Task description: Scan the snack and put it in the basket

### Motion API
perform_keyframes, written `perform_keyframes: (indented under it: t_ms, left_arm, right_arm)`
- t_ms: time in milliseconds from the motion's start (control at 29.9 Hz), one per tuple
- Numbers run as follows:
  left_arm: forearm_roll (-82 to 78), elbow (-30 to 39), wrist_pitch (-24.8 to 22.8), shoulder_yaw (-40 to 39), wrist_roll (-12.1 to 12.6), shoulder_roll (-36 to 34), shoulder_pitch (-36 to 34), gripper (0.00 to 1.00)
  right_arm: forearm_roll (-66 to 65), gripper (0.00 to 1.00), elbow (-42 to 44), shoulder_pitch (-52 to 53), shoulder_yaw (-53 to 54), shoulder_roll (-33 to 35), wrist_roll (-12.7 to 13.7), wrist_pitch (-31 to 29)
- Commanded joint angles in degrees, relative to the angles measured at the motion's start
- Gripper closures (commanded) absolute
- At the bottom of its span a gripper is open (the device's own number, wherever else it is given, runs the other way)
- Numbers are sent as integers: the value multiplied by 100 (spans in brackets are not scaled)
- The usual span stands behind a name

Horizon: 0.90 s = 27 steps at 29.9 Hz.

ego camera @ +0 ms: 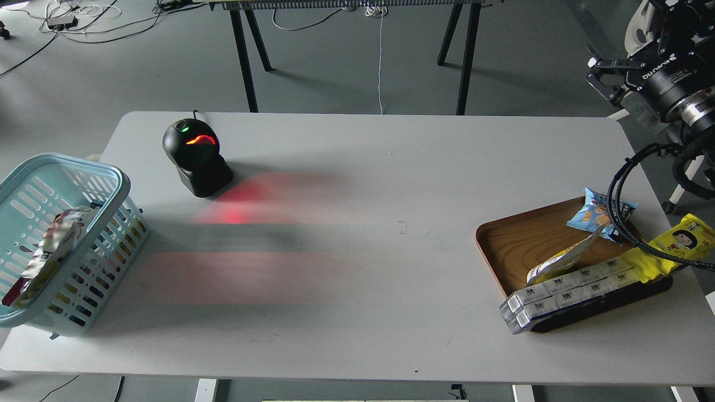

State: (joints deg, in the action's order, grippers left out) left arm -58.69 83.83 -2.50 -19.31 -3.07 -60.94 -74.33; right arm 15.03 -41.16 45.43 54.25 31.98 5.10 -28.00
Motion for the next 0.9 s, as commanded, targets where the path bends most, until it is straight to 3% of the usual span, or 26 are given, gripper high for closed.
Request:
perform_keyframes:
  t_ms: [0, 268, 335, 569, 636, 736, 870]
  left_arm:
    - [647, -770, 267, -186, 26, 871, 58, 1]
    - [1938, -2958, 399, -1907, -62, 3024, 998, 1]
    - [2343, -3215, 364, -2163, -150, 3394, 1200, 1]
    - [4066, -3461, 268, -2700, -536, 3931, 2000, 1]
    - [4251, -3829, -30, -2709, -651, 4098, 2018, 1]
    - [4392, -4392, -514, -2875, -678, 4239, 1983, 1]
    - [4726, -4472, -734, -3061, -642, 4257, 2001, 1]
  right_arm:
    - [0, 1, -24, 53, -2, -8, -9, 0]
    - [0, 1, -59, -34, -11, 53, -9, 0]
    - [0, 1, -59, -70, -11, 62, -9, 0]
    - [0, 1, -50, -158, 7, 212, -27, 0]
    - [9, 1, -50, -193, 16, 212, -35, 0]
    - [17, 1, -50, -246, 60, 212, -44, 0]
    - [44, 1, -50, -263, 95, 212, -44, 0]
